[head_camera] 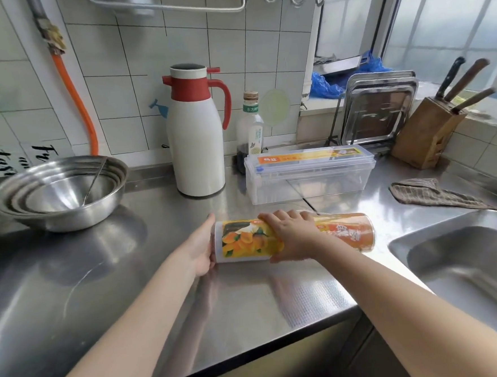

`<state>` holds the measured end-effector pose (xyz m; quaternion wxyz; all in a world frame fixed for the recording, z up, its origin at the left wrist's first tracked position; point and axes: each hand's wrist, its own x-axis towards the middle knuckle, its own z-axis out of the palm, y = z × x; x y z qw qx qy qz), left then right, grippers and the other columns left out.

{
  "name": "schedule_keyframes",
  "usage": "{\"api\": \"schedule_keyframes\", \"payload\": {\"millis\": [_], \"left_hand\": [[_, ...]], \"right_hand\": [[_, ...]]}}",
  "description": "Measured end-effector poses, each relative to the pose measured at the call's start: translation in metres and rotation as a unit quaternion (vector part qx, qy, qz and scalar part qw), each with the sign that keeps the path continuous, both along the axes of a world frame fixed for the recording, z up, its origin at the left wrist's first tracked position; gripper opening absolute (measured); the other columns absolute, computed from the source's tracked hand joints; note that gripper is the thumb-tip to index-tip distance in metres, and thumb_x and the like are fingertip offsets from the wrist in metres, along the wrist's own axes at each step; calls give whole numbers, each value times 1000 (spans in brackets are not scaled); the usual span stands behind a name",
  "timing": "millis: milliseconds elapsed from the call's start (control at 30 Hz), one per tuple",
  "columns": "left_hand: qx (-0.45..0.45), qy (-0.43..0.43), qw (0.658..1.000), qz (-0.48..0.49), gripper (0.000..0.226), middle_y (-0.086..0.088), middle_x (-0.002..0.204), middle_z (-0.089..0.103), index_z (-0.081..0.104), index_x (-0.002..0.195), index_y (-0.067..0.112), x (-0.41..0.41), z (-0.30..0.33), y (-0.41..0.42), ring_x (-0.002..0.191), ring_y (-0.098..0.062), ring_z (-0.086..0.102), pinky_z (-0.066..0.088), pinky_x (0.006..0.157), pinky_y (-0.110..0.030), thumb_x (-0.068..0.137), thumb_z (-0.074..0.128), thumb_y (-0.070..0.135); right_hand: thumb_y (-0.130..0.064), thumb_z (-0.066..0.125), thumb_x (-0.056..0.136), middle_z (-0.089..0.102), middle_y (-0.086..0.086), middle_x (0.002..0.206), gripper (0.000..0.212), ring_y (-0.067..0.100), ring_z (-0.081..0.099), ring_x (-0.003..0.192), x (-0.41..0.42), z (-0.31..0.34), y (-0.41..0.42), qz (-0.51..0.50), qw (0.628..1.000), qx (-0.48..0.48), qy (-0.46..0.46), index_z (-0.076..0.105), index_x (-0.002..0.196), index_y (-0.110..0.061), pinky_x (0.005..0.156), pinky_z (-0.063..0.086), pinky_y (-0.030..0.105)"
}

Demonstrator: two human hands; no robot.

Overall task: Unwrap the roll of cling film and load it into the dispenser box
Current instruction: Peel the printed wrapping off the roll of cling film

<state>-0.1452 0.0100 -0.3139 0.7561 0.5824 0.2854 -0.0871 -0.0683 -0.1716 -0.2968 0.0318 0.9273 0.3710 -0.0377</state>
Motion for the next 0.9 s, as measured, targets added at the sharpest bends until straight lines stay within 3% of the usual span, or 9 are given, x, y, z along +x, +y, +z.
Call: {"api": "schedule_keyframes", "payload": {"millis": [100, 167, 267, 433, 500, 600, 767, 900], "left_hand": [[2, 26, 997, 73, 40, -3, 79, 53, 53, 100, 21, -2, -4, 6, 62, -12, 43, 29, 58, -23, 98, 27, 51], [-3, 34, 994, 103, 33, -2, 70, 46, 51, 84, 16, -8, -5, 14, 57, -13, 36, 28, 57, -23, 98, 36, 42], [22, 26, 992, 121, 29, 0, 66, 48, 46, 68, 18, -16, -2, 28, 56, -13, 36, 31, 58, -24, 92, 53, 33], [30, -7, 992, 126, 20, 5, 50, 68, 50, 71, 18, -23, 3, 35, 69, -11, 54, 37, 67, -25, 87, 61, 21], [28, -29, 990, 133, 23, 4, 52, 69, 48, 68, 18, -24, 1, 32, 70, -12, 57, 37, 69, -27, 88, 59, 19], [18, -86, 983, 163, 11, 4, 56, 71, 56, 79, 17, -28, -2, 30, 68, -12, 59, 37, 64, -25, 86, 61, 10], [-31, -189, 960, 203, 28, -7, 85, 67, 53, 95, 18, -44, -3, 41, 76, -15, 61, 41, 70, -23, 84, 59, -8], [-56, -247, 951, 177, 40, -7, 88, 65, 54, 108, 16, -49, 1, 35, 81, -18, 62, 45, 81, -29, 83, 49, -15]], "right_hand": [[-56, 70, 69, 36, 2, 143, 99, 31, 33, 131, 2, 0, 0, -1, 1000, 6, 7, 13, 146, -32, 108, 21, 51], [-56, 71, 68, 37, 2, 142, 98, 30, 34, 130, 4, 1, 1, -4, 1000, 9, 16, 15, 145, -33, 107, 22, 50], [-56, 73, 66, 39, 1, 140, 98, 30, 35, 130, 5, 1, 2, -10, 1000, 13, 23, 17, 145, -34, 108, 22, 51], [-54, 73, 66, 39, 1, 140, 98, 29, 34, 130, 2, 1, 2, -13, 1000, 13, 24, 18, 144, -34, 109, 22, 51], [-54, 73, 66, 38, 1, 140, 97, 29, 34, 130, 1, 2, 2, -14, 1000, 14, 23, 18, 144, -34, 109, 22, 51], [-54, 73, 67, 38, 1, 140, 97, 29, 34, 130, 0, 3, 2, -15, 1000, 13, 23, 18, 144, -34, 109, 21, 51], [-53, 72, 68, 37, 1, 141, 97, 28, 33, 131, -1, 4, 2, -16, 999, 14, 23, 17, 145, -35, 110, 19, 50], [-54, 73, 67, 37, 1, 141, 97, 29, 33, 131, -1, 4, 2, -17, 999, 14, 25, 17, 145, -34, 109, 20, 50]]}}
